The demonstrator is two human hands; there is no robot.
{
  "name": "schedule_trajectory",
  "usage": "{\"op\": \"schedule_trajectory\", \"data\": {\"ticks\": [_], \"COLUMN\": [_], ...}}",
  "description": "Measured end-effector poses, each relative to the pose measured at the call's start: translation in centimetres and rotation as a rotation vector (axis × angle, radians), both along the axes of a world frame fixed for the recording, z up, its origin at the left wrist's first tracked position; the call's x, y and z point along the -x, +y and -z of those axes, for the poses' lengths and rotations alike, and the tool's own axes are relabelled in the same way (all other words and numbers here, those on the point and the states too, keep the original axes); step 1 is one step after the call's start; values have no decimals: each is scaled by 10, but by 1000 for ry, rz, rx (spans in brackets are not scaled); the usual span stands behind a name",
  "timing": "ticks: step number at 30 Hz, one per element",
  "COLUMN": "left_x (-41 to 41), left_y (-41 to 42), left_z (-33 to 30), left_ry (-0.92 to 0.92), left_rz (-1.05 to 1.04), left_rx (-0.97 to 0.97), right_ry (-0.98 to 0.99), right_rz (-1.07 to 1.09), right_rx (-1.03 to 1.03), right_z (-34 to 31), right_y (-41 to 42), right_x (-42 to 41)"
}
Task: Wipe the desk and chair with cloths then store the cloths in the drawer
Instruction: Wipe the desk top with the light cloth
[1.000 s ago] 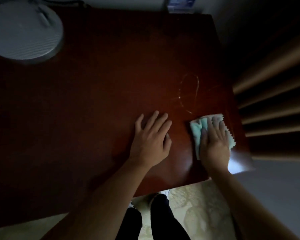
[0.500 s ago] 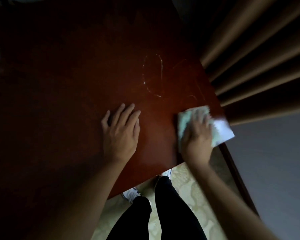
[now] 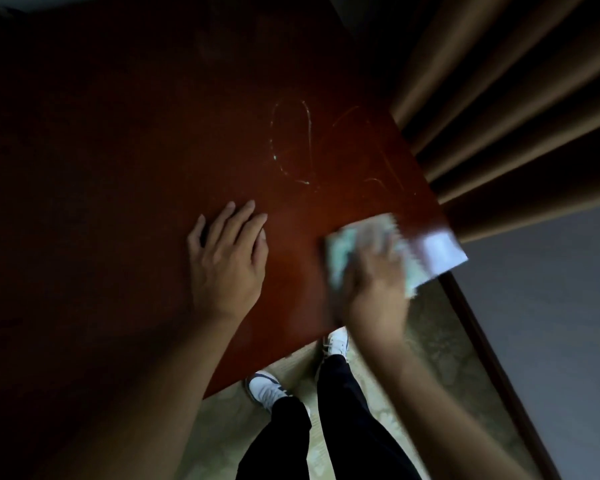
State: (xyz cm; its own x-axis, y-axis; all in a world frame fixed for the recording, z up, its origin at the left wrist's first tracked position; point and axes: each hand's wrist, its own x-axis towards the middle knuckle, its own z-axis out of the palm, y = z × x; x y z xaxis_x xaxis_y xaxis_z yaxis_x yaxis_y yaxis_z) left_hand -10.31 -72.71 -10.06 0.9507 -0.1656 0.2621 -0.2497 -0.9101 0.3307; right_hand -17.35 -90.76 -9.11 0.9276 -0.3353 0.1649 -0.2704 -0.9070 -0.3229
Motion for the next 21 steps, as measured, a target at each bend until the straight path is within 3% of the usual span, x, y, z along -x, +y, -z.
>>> {"op": "schedule_trajectory", "data": {"ticks": [2, 4, 6, 9, 11, 13, 16, 18, 21], "left_x": [0, 1, 2, 2, 3, 3, 2, 2, 3], "left_y": [0, 0, -1, -1, -1, -1, 0, 0, -1], "left_z": [1, 1, 0, 0, 1, 1, 1, 0, -1], "left_ry": [-13, 5, 22, 25, 21, 12, 7, 8, 2], "left_rz": [-1, 2, -7, -6, -2, -8, 6, 13, -8], "left_rx": [6, 11, 15, 24, 14, 8, 3, -1, 30], "right_ry": [4, 26, 27, 27, 51, 39, 59, 61, 61], "right_rz": [-300, -462, -382, -27, 68, 37, -369, -502, -245], "right_rx": [9, 0, 29, 63, 73, 69, 66, 71, 124], "right_z": [-1, 0, 5, 2, 2, 2, 3, 4, 8], "right_y": [51, 50, 2, -80, -85, -47, 21, 28, -24], "right_x": [22, 20, -4, -39, -36, -17, 12, 3, -25]}}
